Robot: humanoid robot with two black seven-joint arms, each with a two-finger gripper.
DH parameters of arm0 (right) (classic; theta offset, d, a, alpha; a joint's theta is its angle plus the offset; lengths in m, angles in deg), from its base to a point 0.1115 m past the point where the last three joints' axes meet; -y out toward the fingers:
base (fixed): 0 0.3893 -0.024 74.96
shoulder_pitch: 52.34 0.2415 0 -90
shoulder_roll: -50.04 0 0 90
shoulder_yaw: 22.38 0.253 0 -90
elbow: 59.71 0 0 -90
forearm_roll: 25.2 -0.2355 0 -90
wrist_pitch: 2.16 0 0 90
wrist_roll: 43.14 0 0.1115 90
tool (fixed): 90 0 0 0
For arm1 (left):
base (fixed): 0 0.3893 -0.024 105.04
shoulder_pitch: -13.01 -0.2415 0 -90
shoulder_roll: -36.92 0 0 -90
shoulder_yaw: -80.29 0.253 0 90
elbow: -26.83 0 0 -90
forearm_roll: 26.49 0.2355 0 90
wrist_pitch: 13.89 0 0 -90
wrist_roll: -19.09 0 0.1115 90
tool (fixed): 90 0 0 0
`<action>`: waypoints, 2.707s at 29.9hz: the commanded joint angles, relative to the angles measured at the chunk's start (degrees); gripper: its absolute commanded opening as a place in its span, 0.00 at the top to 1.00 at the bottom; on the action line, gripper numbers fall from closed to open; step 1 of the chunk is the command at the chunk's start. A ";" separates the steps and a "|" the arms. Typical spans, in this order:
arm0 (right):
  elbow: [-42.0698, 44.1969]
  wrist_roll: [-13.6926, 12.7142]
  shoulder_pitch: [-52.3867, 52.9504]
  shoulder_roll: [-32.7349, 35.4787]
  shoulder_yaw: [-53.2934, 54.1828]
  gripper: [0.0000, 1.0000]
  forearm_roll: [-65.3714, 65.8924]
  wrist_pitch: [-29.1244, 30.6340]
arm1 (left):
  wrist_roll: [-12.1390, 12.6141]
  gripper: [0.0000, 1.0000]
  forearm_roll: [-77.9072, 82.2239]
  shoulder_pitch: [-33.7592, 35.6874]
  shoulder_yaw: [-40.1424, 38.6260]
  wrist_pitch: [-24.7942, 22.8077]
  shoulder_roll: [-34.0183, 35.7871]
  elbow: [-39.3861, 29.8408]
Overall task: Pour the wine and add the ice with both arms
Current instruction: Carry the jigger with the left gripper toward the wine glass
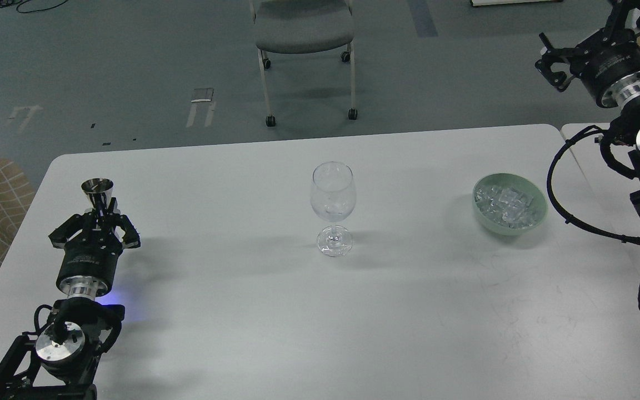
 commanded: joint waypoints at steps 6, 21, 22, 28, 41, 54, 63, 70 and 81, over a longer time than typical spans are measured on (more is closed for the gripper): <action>0.00 -0.01 0.12 0.15 0.00 0.00 0.00 -0.01 | -6.13 0.81 0.49 -0.14 0.25 -0.48 0.71 -1.08; 0.00 -0.01 -0.23 0.24 -0.09 0.00 0.00 -0.01 | -7.02 1.00 0.76 -0.93 1.13 0.66 3.52 -8.46; 0.00 -0.01 -0.32 0.24 -0.09 0.00 0.00 -0.01 | -7.02 1.00 0.84 -0.93 1.65 0.93 3.61 -9.51; 0.18 0.08 0.21 0.15 -0.09 0.00 0.00 -0.09 | -6.05 1.00 0.76 0.04 4.20 2.95 4.84 -11.97; -0.09 -0.01 -0.41 0.24 -0.09 0.00 0.00 -0.09 | 1.24 1.00 0.67 3.28 6.48 7.52 5.47 -14.79; -0.09 -0.01 -0.67 0.86 -0.09 0.00 0.00 0.08 | 4.15 1.00 0.76 15.23 17.46 9.63 3.35 -13.91; -0.35 -0.01 -0.67 0.68 -0.09 0.00 0.00 0.08 | 4.58 1.00 0.76 16.47 20.02 11.48 1.59 -14.26; -0.26 -0.01 -0.67 0.86 -0.09 0.00 0.00 -0.01 | 5.38 1.00 0.67 17.44 20.02 11.56 0.45 -14.79; -0.17 -0.01 -0.76 1.03 -0.09 0.00 0.00 0.08 | 6.70 1.00 0.76 17.88 23.18 11.30 -1.22 -14.88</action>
